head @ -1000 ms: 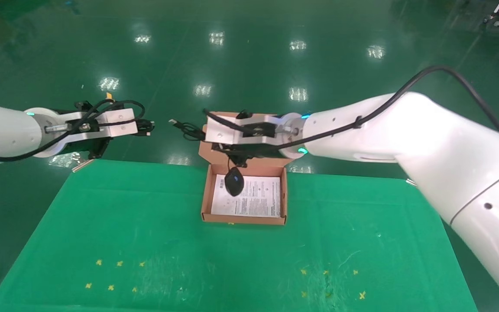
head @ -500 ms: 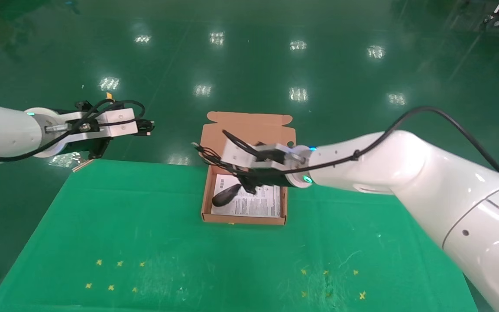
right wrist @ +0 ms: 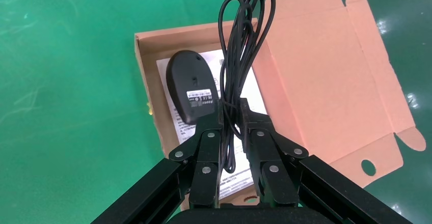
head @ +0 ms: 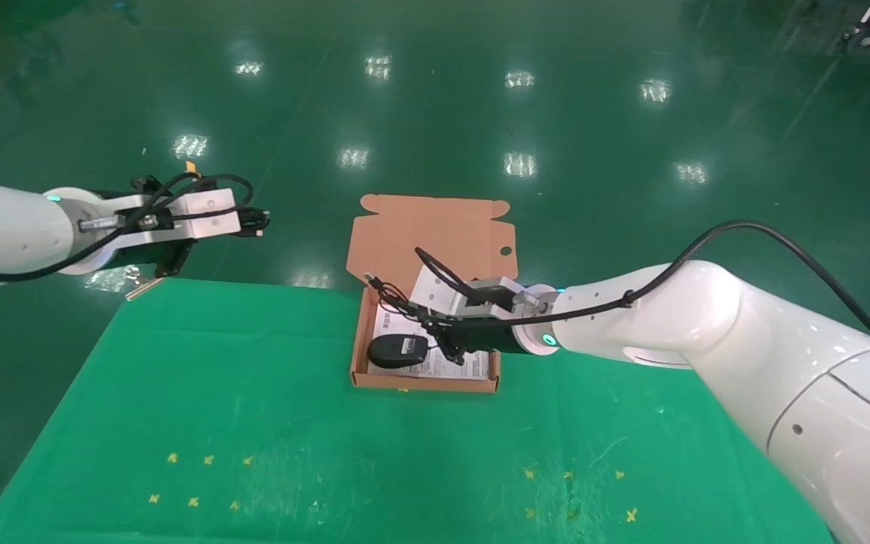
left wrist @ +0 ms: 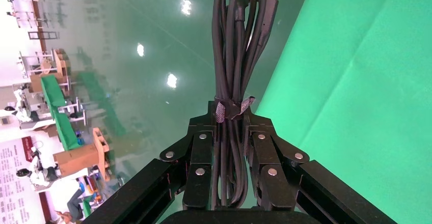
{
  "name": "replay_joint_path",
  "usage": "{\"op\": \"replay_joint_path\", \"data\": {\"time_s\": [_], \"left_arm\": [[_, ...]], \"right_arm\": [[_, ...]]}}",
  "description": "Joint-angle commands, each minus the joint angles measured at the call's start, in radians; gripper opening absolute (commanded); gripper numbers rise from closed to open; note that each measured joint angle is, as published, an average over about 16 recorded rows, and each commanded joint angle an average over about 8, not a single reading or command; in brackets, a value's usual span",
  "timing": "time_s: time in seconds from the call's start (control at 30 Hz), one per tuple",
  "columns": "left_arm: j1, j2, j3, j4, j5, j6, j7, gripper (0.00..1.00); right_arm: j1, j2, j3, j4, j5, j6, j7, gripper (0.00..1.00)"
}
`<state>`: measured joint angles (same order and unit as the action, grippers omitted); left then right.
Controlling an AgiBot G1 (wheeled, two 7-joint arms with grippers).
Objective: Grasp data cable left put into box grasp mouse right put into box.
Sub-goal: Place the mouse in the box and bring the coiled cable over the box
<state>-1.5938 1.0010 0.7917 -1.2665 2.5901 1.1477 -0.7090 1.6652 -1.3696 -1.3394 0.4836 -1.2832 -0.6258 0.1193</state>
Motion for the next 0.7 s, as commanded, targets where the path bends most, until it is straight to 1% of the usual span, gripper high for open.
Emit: {"op": "replay_joint_path", "data": {"time_s": [0.03, 0.27, 0.5, 0.7], "left_arm": [[0.0, 0.0, 0.0, 0.0, 0.0, 0.0, 0.0, 0.0], [0.0, 0.0, 0.0, 0.0, 0.0, 0.0, 0.0, 0.0], [0.008, 0.007, 0.005, 0.001, -0.007, -0.005, 0.007, 0.0], [0.033, 0.031, 0.018, 0.022, -0.03, -0.041, 0.037, 0.0]], "right_arm": [[-0.002, 0.0, -0.006, -0.004, 0.007, 0.001, 0.002, 1.0], [0.0, 0.001, -0.003, -0.001, 0.005, 0.0, 0.001, 1.0], [-0.002, 0.021, -0.002, 0.026, 0.006, 0.001, 0.002, 1.0], [0.004, 0.037, -0.007, 0.047, 0.002, 0.015, 0.015, 1.0]]}}
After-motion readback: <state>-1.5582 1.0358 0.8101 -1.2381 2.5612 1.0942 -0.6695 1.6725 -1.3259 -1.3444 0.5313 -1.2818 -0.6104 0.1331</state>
